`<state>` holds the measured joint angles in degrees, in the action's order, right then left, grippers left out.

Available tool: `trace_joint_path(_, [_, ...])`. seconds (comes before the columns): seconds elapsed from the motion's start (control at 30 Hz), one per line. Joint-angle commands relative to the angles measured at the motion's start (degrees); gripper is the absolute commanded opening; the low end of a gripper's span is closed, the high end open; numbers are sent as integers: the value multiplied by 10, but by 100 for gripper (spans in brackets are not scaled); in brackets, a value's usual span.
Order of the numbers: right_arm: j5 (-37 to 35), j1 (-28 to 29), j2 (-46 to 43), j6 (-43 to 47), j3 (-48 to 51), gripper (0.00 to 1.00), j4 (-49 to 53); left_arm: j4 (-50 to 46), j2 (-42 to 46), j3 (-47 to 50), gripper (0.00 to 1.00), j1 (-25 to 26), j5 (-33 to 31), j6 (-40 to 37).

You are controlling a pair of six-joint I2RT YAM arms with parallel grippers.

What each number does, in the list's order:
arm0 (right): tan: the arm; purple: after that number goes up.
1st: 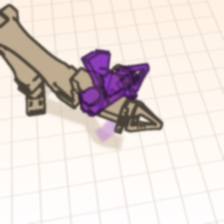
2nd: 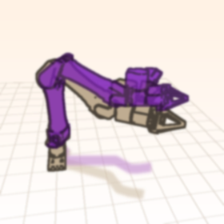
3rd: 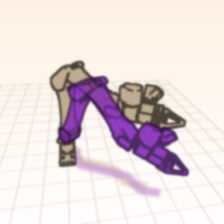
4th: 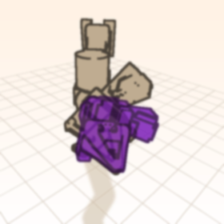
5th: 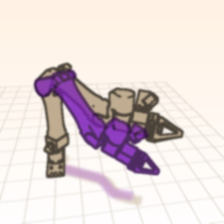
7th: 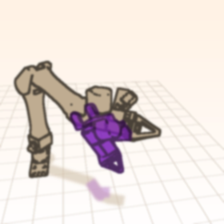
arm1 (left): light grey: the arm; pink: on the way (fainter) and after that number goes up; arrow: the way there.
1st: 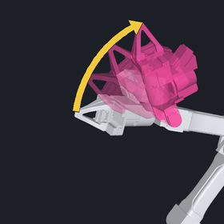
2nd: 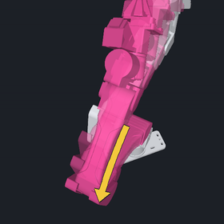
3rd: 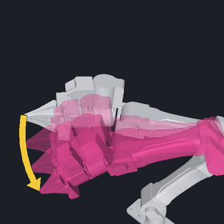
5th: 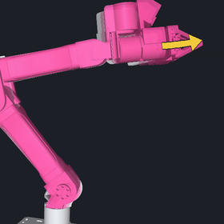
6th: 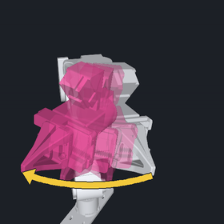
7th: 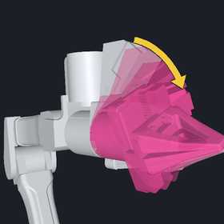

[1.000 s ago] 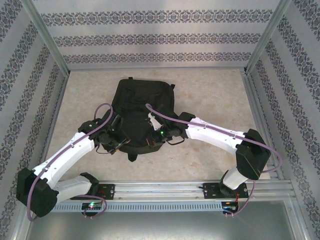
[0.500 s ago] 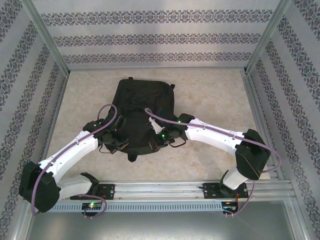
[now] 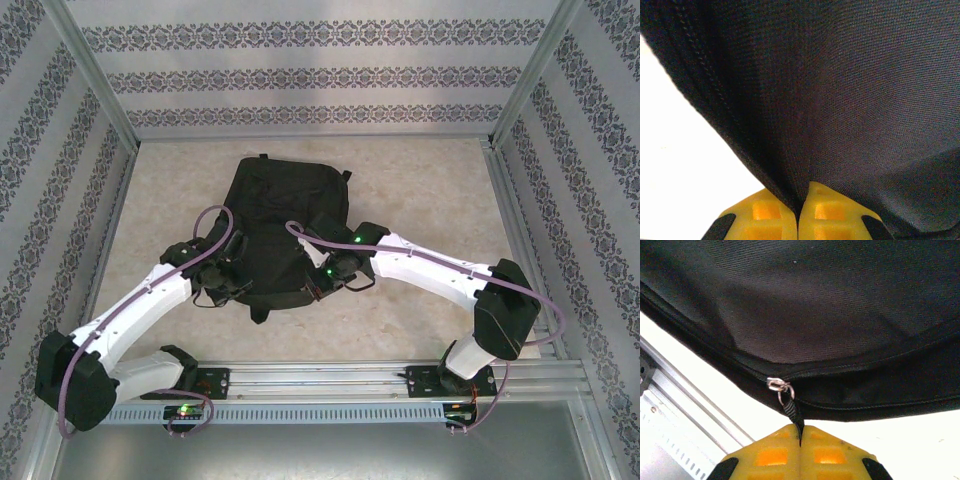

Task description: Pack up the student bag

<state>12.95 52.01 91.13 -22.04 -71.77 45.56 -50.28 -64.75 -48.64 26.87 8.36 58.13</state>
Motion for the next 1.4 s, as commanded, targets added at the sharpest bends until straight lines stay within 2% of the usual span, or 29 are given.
trace_joint_path(0.0, [-38,-3,12,17,-16,0,51,-78,20,-11,0,-15,-47,-36])
trace_joint_path(0.4, [-56,-24,11,32,-25,0,69,-106,47,-2,0,-46,-64,-66])
trace_joint_path(0.77, [-93,-84,33,26,-46,0,67,-106,44,-1,0,-62,-62,-85])
trace_joint_path(1.03, [-140,-146,59,-23,-87,0,49,-87,37,7,0,-62,-40,-89])
trace_joint_path(1.37, [-125,-166,64,-33,-89,0,18,-42,8,10,0,-52,12,-112])
